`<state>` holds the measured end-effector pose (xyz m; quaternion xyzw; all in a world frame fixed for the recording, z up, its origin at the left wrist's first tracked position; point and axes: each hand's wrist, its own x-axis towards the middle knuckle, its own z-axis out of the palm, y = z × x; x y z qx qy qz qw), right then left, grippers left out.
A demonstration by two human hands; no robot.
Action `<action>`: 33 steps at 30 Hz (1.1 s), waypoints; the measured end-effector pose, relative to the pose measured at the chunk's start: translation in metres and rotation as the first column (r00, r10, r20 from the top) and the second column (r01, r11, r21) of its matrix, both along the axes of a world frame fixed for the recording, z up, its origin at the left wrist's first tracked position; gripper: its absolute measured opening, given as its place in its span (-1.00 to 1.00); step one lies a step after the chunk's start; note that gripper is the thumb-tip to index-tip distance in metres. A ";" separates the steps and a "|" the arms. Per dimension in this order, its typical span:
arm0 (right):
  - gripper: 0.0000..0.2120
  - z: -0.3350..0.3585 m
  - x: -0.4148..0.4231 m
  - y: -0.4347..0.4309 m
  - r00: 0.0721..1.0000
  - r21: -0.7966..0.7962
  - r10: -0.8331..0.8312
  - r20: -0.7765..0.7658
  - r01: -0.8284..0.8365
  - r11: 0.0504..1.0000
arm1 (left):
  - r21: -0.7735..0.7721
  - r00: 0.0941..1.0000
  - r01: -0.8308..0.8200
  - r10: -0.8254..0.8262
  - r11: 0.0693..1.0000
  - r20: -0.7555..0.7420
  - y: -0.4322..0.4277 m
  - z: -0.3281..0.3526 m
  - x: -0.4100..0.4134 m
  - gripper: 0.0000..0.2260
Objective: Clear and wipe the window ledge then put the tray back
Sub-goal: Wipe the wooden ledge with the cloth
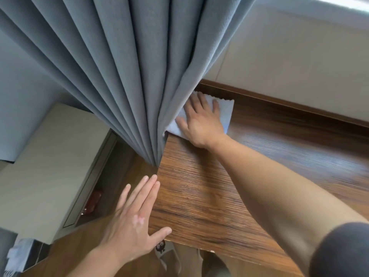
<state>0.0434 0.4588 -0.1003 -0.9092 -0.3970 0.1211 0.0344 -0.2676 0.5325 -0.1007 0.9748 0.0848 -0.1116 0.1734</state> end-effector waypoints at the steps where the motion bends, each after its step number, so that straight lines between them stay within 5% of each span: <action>1: -0.33 -0.001 -0.011 -0.004 1.000 0.006 0.023 -0.011 -0.023 1.000 | 0.007 1.000 0.009 -0.009 1.000 -0.004 0.000 0.000 -0.001 -0.02; 10: -0.31 -0.001 -0.128 -0.159 0.891 -0.055 0.452 -0.038 -0.454 0.890 | 0.028 0.998 0.057 -0.057 0.998 -0.001 0.006 0.002 -0.010 -0.02; 12: -0.30 -0.002 -0.098 -0.167 0.919 -0.101 0.395 -0.019 -0.394 0.913 | 0.029 0.998 0.057 -0.057 0.998 -0.009 0.008 0.002 -0.011 -0.03; 15: -0.26 -0.003 -0.046 -0.137 0.999 -0.109 0.039 -0.001 -0.039 0.993 | 0.028 0.998 0.061 -0.060 0.998 -0.030 0.012 0.003 -0.010 -0.04; 19: -0.33 0.001 -0.043 -0.062 0.974 -0.046 -0.226 -0.009 0.225 0.973 | 0.016 0.997 0.075 -0.074 0.997 -0.032 0.015 0.004 -0.009 -0.06; 23: -0.35 -0.006 -0.133 -0.047 1.000 0.035 0.001 0.020 -0.001 0.999 | 0.018 0.995 0.086 -0.085 0.996 -0.049 0.017 0.006 -0.009 -0.05; 29: -0.33 -0.007 -0.197 -0.151 0.942 0.016 0.331 0.044 -0.332 0.943 | 0.020 0.989 0.115 -0.112 0.993 -0.100 0.028 0.010 -0.017 0.00; 33: -0.28 -0.003 -0.133 -0.193 0.996 -0.064 0.082 0.018 -0.081 0.995 | 0.007 0.985 0.111 -0.110 0.994 -0.130 0.033 0.013 -0.017 0.03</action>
